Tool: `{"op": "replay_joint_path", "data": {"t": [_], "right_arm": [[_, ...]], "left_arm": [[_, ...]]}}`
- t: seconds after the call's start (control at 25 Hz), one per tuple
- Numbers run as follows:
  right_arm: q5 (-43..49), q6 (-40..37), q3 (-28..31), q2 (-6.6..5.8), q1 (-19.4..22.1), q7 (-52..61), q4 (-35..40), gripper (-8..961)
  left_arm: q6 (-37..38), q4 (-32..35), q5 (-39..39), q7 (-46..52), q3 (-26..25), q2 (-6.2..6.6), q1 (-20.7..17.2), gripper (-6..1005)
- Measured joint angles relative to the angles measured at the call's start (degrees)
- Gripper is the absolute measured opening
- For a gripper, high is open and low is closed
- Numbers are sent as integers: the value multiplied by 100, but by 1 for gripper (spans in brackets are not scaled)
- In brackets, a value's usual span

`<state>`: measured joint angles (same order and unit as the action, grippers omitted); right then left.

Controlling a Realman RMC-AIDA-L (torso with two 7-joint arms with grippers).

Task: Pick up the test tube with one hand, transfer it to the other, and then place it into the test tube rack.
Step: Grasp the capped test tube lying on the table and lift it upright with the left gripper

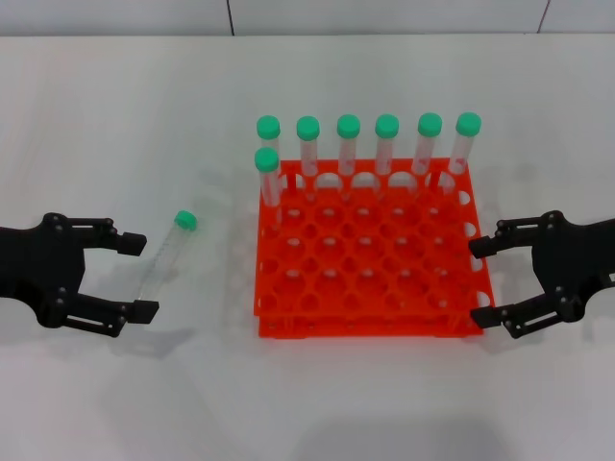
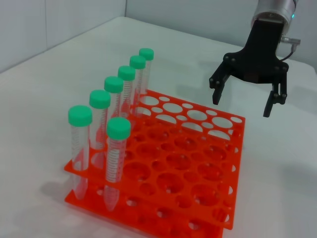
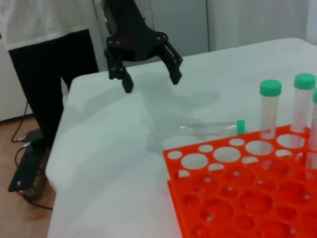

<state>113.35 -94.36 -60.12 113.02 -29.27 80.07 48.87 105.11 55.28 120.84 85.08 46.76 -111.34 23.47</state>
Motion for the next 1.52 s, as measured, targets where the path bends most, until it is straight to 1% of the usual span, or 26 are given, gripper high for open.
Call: {"op": "replay_joint_path", "data": {"t": [0.48, 0.68, 0.76, 1.04, 1.2, 1.4, 1.52], "right_arm": [[82, 235, -8, 3, 78, 56, 0, 868], [92, 247, -9, 0, 81, 71, 0, 868], [91, 247, -9, 0, 81, 71, 0, 869], [62, 260, -9, 3, 79, 51, 17, 869], [54, 312, -3, 22, 75, 39, 36, 869], [49, 383, 0, 71, 49, 28, 54, 869], [48, 423, 0, 79, 37, 19, 58, 868]], "left_arm": [[-54, 1, 0, 27, -5, -2, -1, 871], [-53, 119, -6, 247, -9, -34, -1, 869], [-46, 291, -6, 554, -9, -67, -3, 868], [57, 1125, 254, 2280, 17, -153, -18, 866], [62, 1501, 586, 3334, 17, -158, 10, 864], [85, 1563, 1015, 4097, 53, -105, 201, 863], [138, 1570, 1477, 4301, 61, -127, 388, 861]]}}
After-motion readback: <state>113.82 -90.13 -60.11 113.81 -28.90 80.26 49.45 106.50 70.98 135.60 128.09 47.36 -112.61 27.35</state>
